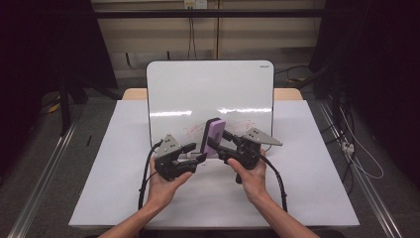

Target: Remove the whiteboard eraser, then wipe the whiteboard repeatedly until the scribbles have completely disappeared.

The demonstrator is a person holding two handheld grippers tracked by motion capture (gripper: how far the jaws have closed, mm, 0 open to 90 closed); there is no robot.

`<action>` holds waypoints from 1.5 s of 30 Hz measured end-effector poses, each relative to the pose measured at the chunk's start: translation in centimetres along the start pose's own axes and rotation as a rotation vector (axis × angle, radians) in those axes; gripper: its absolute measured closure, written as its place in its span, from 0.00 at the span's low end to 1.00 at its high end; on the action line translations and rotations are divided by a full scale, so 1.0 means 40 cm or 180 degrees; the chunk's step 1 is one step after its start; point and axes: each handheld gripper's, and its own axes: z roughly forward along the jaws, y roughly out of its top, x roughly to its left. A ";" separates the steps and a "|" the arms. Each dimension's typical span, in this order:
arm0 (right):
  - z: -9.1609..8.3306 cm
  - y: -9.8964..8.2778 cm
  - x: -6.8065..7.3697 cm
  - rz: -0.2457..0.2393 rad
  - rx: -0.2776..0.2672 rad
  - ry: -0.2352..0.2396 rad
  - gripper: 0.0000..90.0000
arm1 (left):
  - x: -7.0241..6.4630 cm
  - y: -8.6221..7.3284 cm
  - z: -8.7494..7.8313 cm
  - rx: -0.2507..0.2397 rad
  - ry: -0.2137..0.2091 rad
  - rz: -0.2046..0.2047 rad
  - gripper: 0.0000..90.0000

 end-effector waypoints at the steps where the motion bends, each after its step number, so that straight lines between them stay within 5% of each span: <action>1: -0.002 0.001 0.000 -0.0001 0.0006 -0.0024 0.45 | 0.003 -0.001 -0.001 0.0021 0.0030 0.0000 0.40; 6: -0.021 0.002 -0.021 -0.0047 0.0060 -0.0143 0.45 | 0.012 -0.007 -0.007 0.0123 0.0196 0.0021 0.19; 13: -0.048 0.007 -0.033 -0.0134 0.0088 -0.0259 0.45 | 0.031 -0.015 -0.044 0.0257 0.0456 0.0028 0.07; 33: -0.116 -0.007 -0.085 -0.0208 0.0215 -0.0598 0.46 | 0.077 -0.100 -0.159 0.0244 0.0548 -0.0057 0.04; 45: -0.140 0.033 -0.107 -0.0641 0.0559 -0.1011 0.46 | 0.099 -0.118 -0.190 0.0404 0.0773 -0.0114 0.05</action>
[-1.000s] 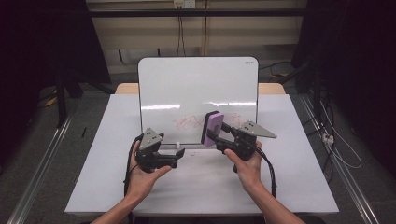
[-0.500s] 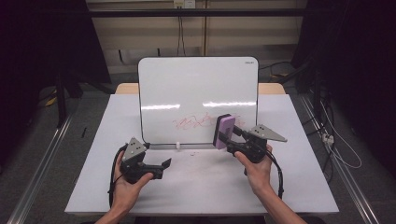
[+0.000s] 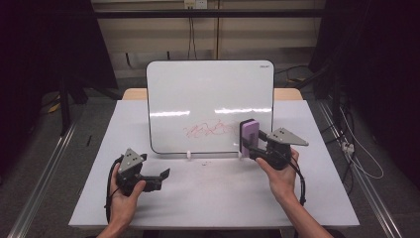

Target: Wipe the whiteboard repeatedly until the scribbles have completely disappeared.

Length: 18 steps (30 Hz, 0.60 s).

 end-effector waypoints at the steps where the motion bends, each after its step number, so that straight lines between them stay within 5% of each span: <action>1: -0.001 0.004 -0.003 -0.0010 0.0016 -0.0013 0.46 | 0.000 -0.004 -0.004 0.0004 -0.0002 0.0012 0.05; 3: 0.000 0.011 -0.008 -0.0083 0.0071 -0.0109 0.46 | -0.005 -0.011 -0.005 -0.0013 0.0116 0.0007 0.05; 9: 0.019 0.021 -0.012 -0.0367 0.0163 -0.0414 0.46 | -0.016 -0.003 0.011 0.0024 -0.0004 0.0147 0.06; 12: 0.025 0.021 -0.010 -0.0628 0.0198 -0.0628 0.46 | -0.017 -0.003 0.006 -0.0015 -0.0006 0.0127 0.05; 18: 0.037 0.035 -0.011 -0.0892 0.0327 -0.0925 0.46 | -0.028 -0.007 0.012 0.0048 -0.0084 0.0177 0.05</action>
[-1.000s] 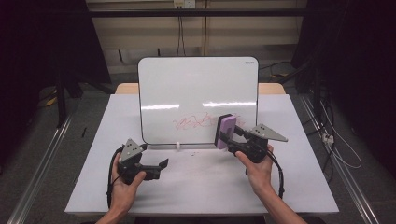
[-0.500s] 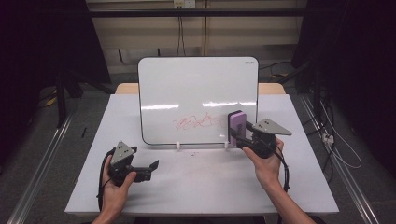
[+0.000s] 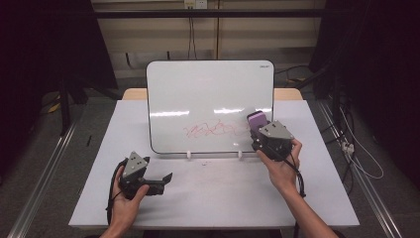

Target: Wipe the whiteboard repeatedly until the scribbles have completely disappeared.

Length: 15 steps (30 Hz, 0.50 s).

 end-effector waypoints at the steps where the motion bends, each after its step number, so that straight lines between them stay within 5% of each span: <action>1: 0.004 0.002 -0.005 -0.0004 0.0036 -0.0025 0.46 | -0.001 0.000 0.001 0.0026 0.0001 0.0011 0.05; 8: 0.037 0.011 -0.008 -0.0285 0.0231 -0.0233 0.46 | -0.002 0.000 0.002 0.0030 -0.0008 0.0015 0.05; 12: 0.053 0.011 0.011 -0.0448 0.0234 -0.0313 0.46 | 0.006 -0.003 0.001 0.0027 -0.0123 -0.0133 0.05; 15: 0.064 0.008 0.017 -0.0457 0.0203 -0.0348 0.46 | 0.004 0.000 -0.007 -0.0004 -0.0030 -0.0033 0.05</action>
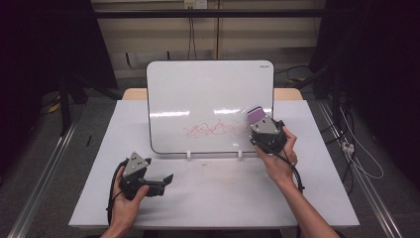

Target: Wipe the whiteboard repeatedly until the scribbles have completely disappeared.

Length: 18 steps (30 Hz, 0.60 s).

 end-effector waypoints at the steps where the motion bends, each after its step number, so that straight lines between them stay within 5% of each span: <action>1: 0.004 0.000 0.000 0.0017 -0.0002 0.0001 0.46 | 0.001 0.000 0.000 0.0000 -0.0015 -0.0011 0.05; 8: 0.008 0.000 0.009 -0.0019 -0.0023 -0.0048 0.46 | 0.000 -0.001 0.007 0.0027 -0.0004 0.0005 0.05; 16: 0.003 -0.004 0.050 -0.0123 -0.0047 0.0087 0.46 | -0.003 0.000 0.006 0.0024 0.0011 0.0060 0.05; 18: 0.003 -0.006 0.053 0.0028 -0.0043 0.0194 0.46 | -0.002 0.000 0.006 0.0027 0.0022 0.0075 0.05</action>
